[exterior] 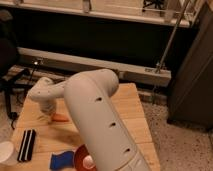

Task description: Drag the pepper across the table

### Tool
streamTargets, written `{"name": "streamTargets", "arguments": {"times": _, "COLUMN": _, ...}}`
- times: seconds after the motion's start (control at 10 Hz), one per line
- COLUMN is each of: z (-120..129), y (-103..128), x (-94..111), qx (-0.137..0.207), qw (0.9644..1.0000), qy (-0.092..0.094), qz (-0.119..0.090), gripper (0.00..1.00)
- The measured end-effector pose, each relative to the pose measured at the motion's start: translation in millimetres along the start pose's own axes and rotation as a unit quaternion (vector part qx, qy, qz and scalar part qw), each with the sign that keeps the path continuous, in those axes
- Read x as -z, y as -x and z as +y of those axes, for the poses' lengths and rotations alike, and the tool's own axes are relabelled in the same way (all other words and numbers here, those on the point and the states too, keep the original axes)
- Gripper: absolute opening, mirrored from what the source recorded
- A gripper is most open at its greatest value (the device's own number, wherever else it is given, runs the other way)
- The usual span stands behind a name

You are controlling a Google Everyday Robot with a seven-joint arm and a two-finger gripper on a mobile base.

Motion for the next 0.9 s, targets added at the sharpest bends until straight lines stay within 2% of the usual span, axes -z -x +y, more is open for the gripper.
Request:
{"name": "streamTargets", "arguments": {"times": 0.4, "z": -4.3, "y": 39.1, "x": -7.2, "qx": 0.021, "qw": 0.9998, "qy": -0.002, "qz": 0.006, "gripper": 0.00}}
{"name": "streamTargets", "arguments": {"times": 0.8, "z": 0.9, "y": 77.5, "x": -3.7, "qx": 0.037, "qw": 0.9993, "qy": 0.002, "qz": -0.005, "gripper": 0.00}}
{"name": "streamTargets", "arguments": {"times": 0.9, "z": -0.4, "y": 80.8, "x": -2.0, "qx": 0.038, "qw": 0.9992, "qy": 0.001, "qz": -0.007, "gripper": 0.00}}
